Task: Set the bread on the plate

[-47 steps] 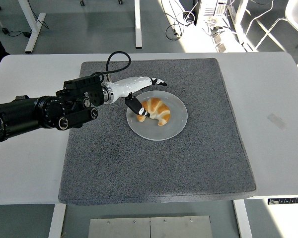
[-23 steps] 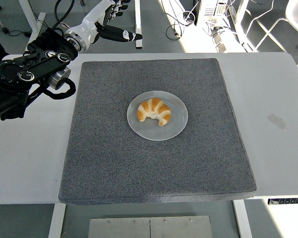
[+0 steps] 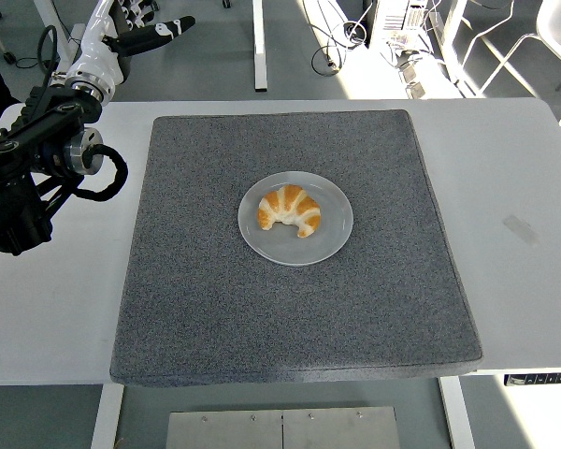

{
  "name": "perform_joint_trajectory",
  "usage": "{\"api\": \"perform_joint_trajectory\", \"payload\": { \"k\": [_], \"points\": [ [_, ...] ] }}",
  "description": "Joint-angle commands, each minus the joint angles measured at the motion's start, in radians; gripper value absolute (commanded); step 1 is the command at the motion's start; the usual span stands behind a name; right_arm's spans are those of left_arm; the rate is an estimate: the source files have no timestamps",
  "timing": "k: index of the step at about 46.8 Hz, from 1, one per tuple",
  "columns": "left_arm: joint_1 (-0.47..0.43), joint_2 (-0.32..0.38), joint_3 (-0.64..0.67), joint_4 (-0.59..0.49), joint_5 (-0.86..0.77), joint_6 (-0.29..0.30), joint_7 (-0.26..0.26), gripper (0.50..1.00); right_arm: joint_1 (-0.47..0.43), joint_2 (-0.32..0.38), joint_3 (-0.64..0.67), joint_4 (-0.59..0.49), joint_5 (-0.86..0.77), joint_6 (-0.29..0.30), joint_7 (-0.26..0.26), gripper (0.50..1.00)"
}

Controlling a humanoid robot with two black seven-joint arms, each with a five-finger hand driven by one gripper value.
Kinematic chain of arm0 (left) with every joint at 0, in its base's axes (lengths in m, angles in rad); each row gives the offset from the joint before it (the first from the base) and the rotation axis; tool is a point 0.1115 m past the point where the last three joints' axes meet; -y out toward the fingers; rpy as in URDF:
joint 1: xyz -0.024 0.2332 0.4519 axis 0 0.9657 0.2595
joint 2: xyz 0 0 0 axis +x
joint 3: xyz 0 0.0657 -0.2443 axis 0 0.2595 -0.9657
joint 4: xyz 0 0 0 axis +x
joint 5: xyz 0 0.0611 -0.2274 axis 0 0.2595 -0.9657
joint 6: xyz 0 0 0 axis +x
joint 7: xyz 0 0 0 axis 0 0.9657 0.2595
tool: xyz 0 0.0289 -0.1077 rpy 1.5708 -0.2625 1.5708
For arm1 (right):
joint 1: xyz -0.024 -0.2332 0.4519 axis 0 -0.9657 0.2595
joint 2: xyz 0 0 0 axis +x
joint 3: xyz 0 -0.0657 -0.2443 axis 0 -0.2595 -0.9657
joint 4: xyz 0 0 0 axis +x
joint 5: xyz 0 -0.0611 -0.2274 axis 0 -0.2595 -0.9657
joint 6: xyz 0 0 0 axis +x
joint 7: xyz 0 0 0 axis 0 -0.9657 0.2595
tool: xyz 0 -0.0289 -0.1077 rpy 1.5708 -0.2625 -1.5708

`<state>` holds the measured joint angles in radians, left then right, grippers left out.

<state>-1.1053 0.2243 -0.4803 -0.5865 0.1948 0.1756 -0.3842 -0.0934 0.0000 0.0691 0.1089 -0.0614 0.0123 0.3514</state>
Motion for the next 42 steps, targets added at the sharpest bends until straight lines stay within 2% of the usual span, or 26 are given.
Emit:
{"api": "perform_joint_trajectory", "payload": {
  "k": [1,6,12,22,35,42],
  "points": [
    [0.004,-0.003,-0.035,0.042,-0.003,-0.025,-0.007,0.972,0.0,0.0,0.0,0.0,0.0,0.0,0.0,1.0],
    [0.01,-0.007,-0.109,0.094,-0.041,-0.079,-0.007,0.972,0.0,0.0,0.0,0.0,0.0,0.0,0.0,1.0],
    [0.015,-0.011,-0.147,0.116,-0.11,-0.116,-0.009,0.972,0.0,0.0,0.0,0.0,0.0,0.0,0.0,1.0],
    [0.044,-0.019,-0.198,0.116,-0.195,-0.131,-0.041,0.972,0.0,0.0,0.0,0.0,0.0,0.0,0.0,1.0],
    [0.048,-0.103,-0.254,0.169,-0.21,-0.137,-0.051,0.972,0.0,0.0,0.0,0.0,0.0,0.0,0.0,1.0],
    [0.051,-0.106,-0.254,0.172,-0.21,-0.139,-0.061,0.972,0.0,0.0,0.0,0.0,0.0,0.0,0.0,1.0]
  ]
}}
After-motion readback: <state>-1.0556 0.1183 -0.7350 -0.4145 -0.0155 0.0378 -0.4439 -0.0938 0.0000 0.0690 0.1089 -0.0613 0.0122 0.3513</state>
